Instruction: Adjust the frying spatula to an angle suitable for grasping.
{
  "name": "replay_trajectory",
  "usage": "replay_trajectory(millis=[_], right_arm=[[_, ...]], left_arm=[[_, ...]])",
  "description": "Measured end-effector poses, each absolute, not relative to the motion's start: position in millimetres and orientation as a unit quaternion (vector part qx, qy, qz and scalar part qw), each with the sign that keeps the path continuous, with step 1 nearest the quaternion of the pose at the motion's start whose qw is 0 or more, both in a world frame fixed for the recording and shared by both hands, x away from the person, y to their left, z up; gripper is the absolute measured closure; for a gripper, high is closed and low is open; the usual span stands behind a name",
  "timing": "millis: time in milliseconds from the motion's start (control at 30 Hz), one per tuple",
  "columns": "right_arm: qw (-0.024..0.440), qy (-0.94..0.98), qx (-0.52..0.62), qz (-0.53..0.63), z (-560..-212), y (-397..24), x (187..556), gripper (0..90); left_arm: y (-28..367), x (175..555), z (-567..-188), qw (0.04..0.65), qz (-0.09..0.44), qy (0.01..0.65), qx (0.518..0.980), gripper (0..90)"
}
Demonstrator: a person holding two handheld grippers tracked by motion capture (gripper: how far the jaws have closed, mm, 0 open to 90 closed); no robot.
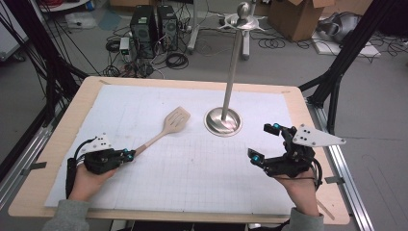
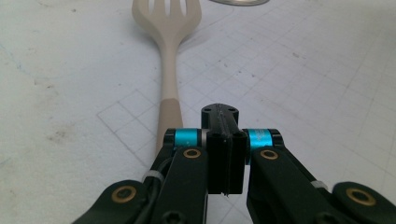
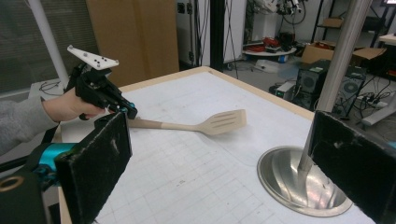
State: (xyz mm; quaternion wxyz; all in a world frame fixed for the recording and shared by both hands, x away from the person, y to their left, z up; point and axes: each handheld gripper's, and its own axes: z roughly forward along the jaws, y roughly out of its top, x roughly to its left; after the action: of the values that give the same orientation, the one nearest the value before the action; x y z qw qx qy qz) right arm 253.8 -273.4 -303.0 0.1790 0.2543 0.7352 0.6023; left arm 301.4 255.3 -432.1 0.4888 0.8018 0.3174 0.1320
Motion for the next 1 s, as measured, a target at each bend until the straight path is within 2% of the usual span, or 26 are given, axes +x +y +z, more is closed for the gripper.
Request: replay_trajectory(millis=[1000], right_arm=[[0.176, 0.742, 0.253, 0.595, -305.2, -270.7, 255.6, 5.0]], left_arm=[[244.6, 306.5, -445.5, 0.426, 0.133, 0.324, 0.834, 89.7]])
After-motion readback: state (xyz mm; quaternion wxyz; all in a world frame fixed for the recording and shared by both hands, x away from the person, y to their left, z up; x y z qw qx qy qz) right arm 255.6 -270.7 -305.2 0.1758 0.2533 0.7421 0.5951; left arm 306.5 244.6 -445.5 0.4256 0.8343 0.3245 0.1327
